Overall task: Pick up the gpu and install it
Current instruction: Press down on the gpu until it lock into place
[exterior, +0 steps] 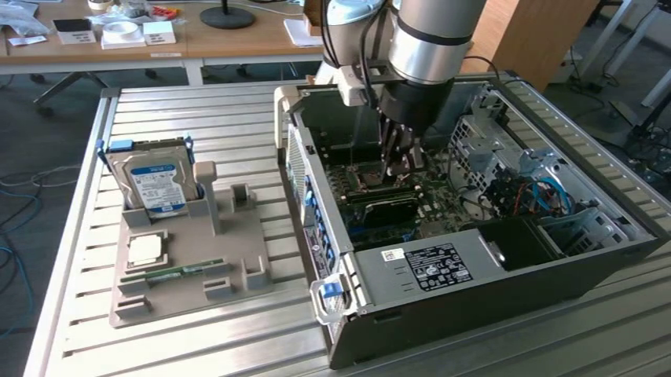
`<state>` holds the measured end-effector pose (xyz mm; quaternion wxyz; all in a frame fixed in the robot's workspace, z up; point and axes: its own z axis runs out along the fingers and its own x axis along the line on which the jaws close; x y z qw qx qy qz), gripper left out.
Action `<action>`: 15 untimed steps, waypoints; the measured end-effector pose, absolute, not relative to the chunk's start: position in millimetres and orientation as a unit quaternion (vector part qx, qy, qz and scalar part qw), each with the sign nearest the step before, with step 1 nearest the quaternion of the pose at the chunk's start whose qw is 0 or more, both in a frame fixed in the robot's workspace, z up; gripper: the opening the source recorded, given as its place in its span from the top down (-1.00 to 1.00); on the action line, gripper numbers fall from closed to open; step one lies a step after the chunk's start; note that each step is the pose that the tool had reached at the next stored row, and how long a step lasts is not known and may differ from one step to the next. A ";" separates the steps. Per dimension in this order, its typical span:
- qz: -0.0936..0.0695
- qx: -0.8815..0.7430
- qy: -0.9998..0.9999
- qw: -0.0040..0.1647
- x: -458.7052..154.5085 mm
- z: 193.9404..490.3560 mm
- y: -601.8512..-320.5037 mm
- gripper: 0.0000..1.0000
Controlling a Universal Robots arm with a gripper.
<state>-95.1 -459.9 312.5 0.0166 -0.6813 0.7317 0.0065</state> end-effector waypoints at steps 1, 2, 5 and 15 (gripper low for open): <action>0.006 -0.681 0.732 0.017 -95.1 312.5 -459.9 0.79; 0.006 -0.681 0.732 0.017 -95.1 312.3 -459.7 0.79; 0.006 -0.681 0.732 0.017 -95.1 311.6 -457.5 0.79; 0.006 -0.681 0.732 0.017 -92.8 304.1 -455.0 0.79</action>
